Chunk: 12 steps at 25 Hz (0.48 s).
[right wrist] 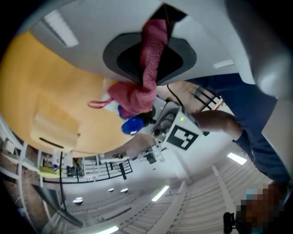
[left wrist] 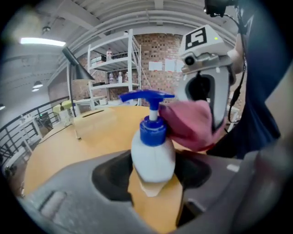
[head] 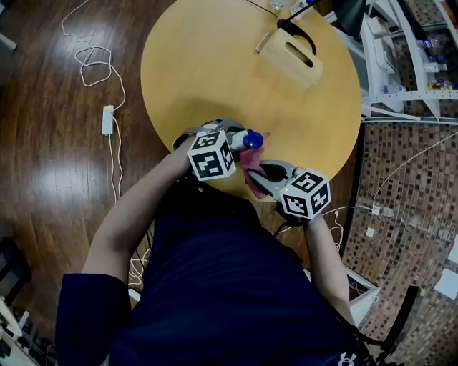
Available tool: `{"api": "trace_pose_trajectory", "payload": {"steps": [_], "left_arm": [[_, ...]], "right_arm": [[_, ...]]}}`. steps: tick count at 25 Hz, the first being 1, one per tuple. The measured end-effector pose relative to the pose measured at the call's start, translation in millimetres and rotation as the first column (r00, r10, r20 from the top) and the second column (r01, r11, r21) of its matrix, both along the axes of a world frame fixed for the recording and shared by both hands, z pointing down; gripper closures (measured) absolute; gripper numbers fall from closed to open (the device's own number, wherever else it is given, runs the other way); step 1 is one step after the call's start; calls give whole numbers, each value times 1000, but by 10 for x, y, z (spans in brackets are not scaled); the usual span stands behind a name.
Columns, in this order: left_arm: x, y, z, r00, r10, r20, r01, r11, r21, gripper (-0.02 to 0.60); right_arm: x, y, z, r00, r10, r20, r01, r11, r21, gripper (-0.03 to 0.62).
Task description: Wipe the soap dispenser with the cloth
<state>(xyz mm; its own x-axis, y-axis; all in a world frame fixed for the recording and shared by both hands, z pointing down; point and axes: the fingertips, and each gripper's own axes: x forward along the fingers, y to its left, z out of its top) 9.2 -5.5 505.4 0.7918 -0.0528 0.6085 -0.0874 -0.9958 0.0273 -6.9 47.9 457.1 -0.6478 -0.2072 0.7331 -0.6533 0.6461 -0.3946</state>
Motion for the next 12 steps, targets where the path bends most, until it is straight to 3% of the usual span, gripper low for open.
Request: {"api": "trace_pose_trajectory", "payload": {"steps": [2, 4, 6, 9, 12], "left_arm": [[-73, -46, 37, 999, -35, 26, 34, 999, 25, 316], [-155, -74, 81, 995, -53, 81, 46, 995, 83, 304], [-239, -81, 56, 991, -80, 103, 70, 992, 103, 238], [-318, -87, -147, 985, -166, 37, 165, 985, 48, 232], [-357, -93, -208, 985, -162, 63, 156, 983, 96, 284]], "right_arm": [[94, 71, 93, 1000, -3, -26, 2, 999, -34, 522], [306, -88, 22, 993, 122, -4, -122, 992, -13, 522], [524, -365, -176, 951, 303, 60, -306, 951, 39, 521], [706, -703, -323, 871, 479, 108, -489, 865, 113, 520], [498, -834, -194, 859, 494, 138, -508, 857, 92, 520]]}}
